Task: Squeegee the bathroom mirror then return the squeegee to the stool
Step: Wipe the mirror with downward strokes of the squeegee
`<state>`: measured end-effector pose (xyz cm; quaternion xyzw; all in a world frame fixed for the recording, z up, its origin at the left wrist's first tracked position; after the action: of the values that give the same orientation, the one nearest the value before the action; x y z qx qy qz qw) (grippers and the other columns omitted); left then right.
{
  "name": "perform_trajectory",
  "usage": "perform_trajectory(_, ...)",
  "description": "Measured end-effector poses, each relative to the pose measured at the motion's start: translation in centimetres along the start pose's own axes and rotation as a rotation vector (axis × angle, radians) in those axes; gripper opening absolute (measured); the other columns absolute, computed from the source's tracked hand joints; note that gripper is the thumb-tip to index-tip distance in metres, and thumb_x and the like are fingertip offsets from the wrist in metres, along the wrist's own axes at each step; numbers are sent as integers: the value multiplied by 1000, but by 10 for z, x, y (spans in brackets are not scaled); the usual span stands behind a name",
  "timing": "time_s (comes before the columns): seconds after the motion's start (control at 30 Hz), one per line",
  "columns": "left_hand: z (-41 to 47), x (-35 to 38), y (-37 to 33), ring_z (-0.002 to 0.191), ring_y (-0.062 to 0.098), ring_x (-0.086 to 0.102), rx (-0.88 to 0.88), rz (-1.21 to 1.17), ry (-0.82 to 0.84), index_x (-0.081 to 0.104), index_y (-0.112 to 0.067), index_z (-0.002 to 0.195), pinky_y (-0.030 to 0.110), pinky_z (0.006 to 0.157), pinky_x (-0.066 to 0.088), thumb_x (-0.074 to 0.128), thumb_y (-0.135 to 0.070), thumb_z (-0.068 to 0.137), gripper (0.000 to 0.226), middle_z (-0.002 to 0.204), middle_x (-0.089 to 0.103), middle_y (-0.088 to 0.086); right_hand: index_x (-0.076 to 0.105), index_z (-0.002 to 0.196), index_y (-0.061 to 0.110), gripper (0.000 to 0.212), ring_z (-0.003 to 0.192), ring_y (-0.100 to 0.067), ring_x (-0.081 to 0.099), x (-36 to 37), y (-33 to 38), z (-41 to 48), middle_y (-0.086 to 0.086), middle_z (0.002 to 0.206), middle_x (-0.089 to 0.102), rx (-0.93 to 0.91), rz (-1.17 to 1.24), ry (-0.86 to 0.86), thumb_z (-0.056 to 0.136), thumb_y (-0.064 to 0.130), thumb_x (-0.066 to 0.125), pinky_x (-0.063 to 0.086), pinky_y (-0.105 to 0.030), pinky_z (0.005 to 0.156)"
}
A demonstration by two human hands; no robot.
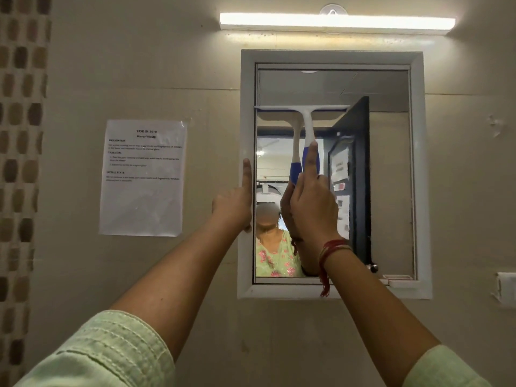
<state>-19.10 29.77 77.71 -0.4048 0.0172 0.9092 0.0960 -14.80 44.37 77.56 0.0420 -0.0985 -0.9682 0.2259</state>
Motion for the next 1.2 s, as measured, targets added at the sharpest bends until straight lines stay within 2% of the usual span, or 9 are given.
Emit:
perform_trajectory(0.13, -1, 1, -1, 65, 20, 53, -3, 14, -16, -40, -19, 135, 34, 62, 47, 77, -15, 75, 132, 100, 63, 18, -19, 139, 32, 72, 62, -13, 51, -1, -4, -15, -11, 83, 51, 7, 5, 30, 97, 22, 39, 45, -26, 57)
perform_trajectory(0.27, -4, 2, 3, 70, 22, 57, -10, -10, 2, -39, -21, 136, 39, 69, 54, 78, -18, 73, 133, 92, 61, 16, -24, 136, 36, 78, 60, -15, 51, -3, -6, -32, -11, 81, 51, 23, 25, 64, 95, 23, 41, 50, -32, 55)
perform_trajectory(0.37, -7, 2, 6, 67, 21, 54, -10, -12, -27, -34, -22, 140, 36, 63, 51, 78, -21, 73, 130, 85, 57, 13, -25, 135, 37, 84, 59, -12, 48, -2, -6, -43, -10, 82, 50, 41, 36, 96, 91, 30, 46, 44, -27, 54)
perform_trajectory(0.47, -10, 4, 9, 67, 21, 53, -20, 2, -43, -28, -21, 142, 34, 59, 47, 77, -24, 75, 125, 90, 60, 13, -26, 133, 38, 85, 61, -14, 50, -2, -8, -52, -13, 85, 53, 58, 40, 120, 92, 30, 47, 47, -29, 56)
perform_trajectory(0.83, -10, 10, 12, 62, 17, 47, -21, -44, -46, -28, -26, 142, 32, 58, 42, 77, -26, 74, 125, 95, 62, 15, -6, 144, 23, 71, 50, -12, 44, -8, -13, -98, -5, 75, 44, 117, -96, 178, 96, 25, 46, 46, -25, 48)
perform_trajectory(0.93, -9, 11, 13, 71, 22, 56, -4, -74, -37, -32, -28, 140, 37, 65, 48, 76, -22, 76, 126, 102, 61, 18, 16, 145, 11, 61, 52, -20, 51, -13, -13, -115, -12, 77, 50, 128, -37, 196, 94, 18, 50, 53, -32, 48)
perform_trajectory(0.97, -8, 12, 14, 79, 27, 60, 3, -94, -19, -35, -30, 138, 41, 72, 51, 75, -20, 77, 126, 107, 60, 20, 12, 145, 12, 63, 54, -22, 53, -13, -12, -121, -14, 81, 51, 139, -19, 210, 94, 16, 49, 54, -36, 49)
perform_trajectory(1.03, -7, 14, 15, 88, 32, 62, 17, -122, 20, -39, -33, 134, 48, 83, 52, 73, -14, 79, 126, 110, 59, 22, -3, 143, 22, 70, 55, -21, 53, -13, -11, -132, -15, 86, 53, 138, -15, 217, 94, 16, 47, 53, -33, 50)
perform_trajectory(1.2, -7, 11, 19, 79, 30, 63, 25, -139, 50, -39, -37, 133, 48, 80, 53, 68, -9, 82, 122, 93, 62, 18, -11, 143, 28, 72, 51, -13, 47, -14, -10, -151, -14, 92, 55, 151, 23, 208, 95, 19, 43, 46, -25, 47)
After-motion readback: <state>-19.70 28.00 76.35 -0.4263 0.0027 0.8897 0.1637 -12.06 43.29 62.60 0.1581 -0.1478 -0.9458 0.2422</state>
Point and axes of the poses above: each hand's wrist, its own z-axis towards the middle knuckle, its own x-axis out of the palm, y = z × x, the point moved 4 cm from there along z, towards the middle knuckle
